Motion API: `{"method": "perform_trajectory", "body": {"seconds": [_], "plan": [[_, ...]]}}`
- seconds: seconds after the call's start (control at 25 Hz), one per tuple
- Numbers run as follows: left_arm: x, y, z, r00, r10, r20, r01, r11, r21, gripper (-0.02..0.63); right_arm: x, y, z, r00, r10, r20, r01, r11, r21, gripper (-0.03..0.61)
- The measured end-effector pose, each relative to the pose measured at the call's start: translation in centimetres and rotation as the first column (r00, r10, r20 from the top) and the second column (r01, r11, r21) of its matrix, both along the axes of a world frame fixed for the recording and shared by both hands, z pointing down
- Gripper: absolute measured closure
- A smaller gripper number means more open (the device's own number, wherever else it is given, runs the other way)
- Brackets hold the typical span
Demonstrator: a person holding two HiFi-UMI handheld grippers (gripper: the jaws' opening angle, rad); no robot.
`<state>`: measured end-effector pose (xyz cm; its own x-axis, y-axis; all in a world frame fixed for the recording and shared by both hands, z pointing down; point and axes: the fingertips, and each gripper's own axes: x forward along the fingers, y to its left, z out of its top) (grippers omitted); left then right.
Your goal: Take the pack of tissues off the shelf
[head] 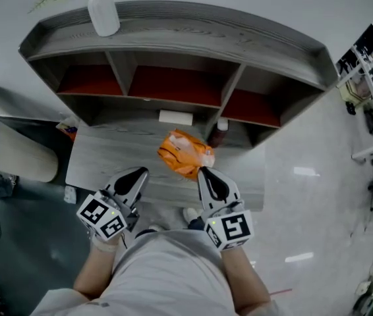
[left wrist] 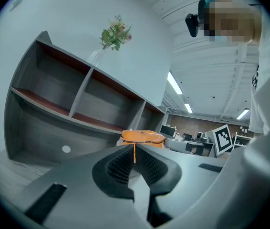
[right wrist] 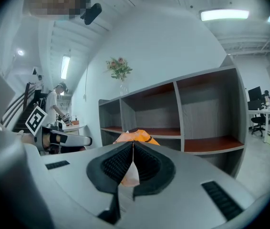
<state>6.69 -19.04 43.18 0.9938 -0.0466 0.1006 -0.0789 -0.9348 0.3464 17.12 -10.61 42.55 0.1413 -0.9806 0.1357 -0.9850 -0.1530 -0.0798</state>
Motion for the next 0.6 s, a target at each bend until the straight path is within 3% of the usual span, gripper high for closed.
{"method": "perform_trajectory", "body": {"seconds": [0.6], "plan": [[0.5,0.4,1.3,0.999,0.012,0.043,-0.011,1.0,-0.007,0.594,-0.4,-0.2,1.3,1.0,-0.024,0.017,0.024,1.0,0.002,0.555]]}}
